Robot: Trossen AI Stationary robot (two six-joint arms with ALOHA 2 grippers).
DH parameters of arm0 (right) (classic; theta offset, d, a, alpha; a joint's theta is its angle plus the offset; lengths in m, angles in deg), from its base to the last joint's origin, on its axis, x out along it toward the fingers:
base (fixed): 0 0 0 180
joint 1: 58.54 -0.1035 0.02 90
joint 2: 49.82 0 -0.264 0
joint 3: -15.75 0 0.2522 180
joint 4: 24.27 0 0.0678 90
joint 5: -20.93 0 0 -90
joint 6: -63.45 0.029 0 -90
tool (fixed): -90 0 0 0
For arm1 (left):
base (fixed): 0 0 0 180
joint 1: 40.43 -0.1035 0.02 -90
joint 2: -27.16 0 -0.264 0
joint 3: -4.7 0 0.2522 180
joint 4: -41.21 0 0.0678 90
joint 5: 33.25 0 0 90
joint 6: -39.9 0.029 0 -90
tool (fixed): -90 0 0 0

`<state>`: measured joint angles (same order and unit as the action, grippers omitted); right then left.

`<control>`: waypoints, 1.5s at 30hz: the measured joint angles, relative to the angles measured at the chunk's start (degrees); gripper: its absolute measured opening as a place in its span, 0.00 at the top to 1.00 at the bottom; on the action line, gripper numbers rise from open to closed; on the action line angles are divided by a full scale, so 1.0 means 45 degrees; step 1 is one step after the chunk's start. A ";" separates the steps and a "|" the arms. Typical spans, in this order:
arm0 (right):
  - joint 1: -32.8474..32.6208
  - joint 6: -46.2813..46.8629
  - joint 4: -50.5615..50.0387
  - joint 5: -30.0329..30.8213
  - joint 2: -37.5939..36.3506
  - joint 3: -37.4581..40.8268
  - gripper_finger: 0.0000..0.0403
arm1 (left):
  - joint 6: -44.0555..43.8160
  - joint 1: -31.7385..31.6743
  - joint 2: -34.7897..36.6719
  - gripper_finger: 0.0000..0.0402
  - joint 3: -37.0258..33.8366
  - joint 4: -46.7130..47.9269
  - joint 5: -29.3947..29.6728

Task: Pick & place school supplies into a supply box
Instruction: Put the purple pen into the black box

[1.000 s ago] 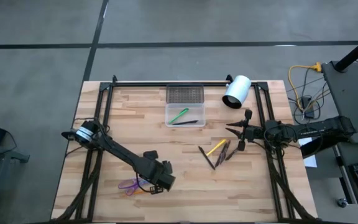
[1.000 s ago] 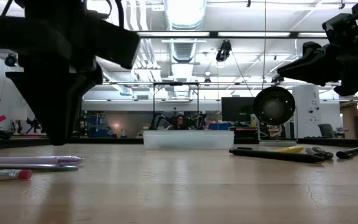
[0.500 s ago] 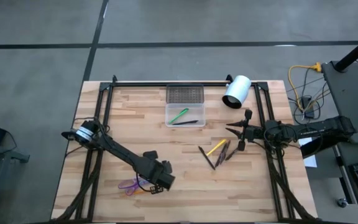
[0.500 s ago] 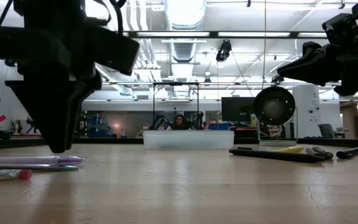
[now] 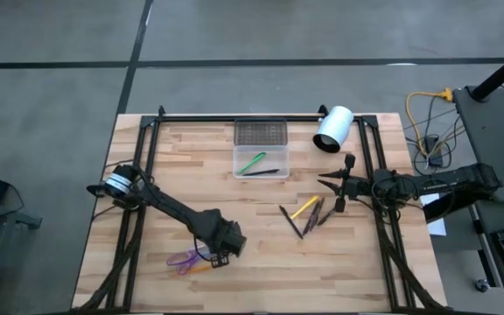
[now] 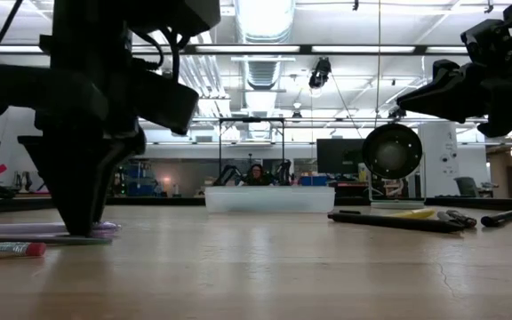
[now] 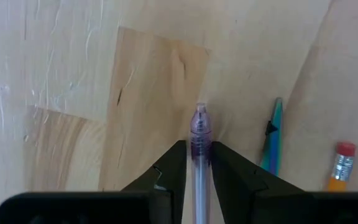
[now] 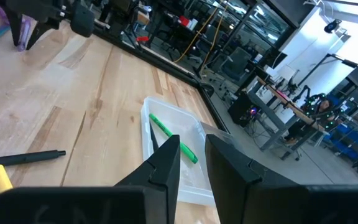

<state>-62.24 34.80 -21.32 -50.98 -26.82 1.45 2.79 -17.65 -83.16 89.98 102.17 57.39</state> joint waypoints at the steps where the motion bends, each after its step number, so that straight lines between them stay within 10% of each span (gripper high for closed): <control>1: 0.0000 0.0010 0.0003 0.0000 0.0003 0.0000 0.83 | 0.0005 -0.0078 0.0000 0.85 -0.0047 -0.0044 -0.0046; 20: -0.0005 0.0002 -0.0001 0.0000 0.0005 0.0000 0.83 | 0.3242 -0.0316 0.0005 0.96 0.0006 -0.0057 0.0198; 45: 0.0000 0.0002 -0.0002 0.0000 0.0005 0.0000 0.83 | 0.9585 -0.0503 -0.0044 0.97 0.1411 -0.2417 0.9619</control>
<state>-62.24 34.81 -21.32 -50.98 -26.79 1.45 45.93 -19.91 -83.36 96.33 91.29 100.67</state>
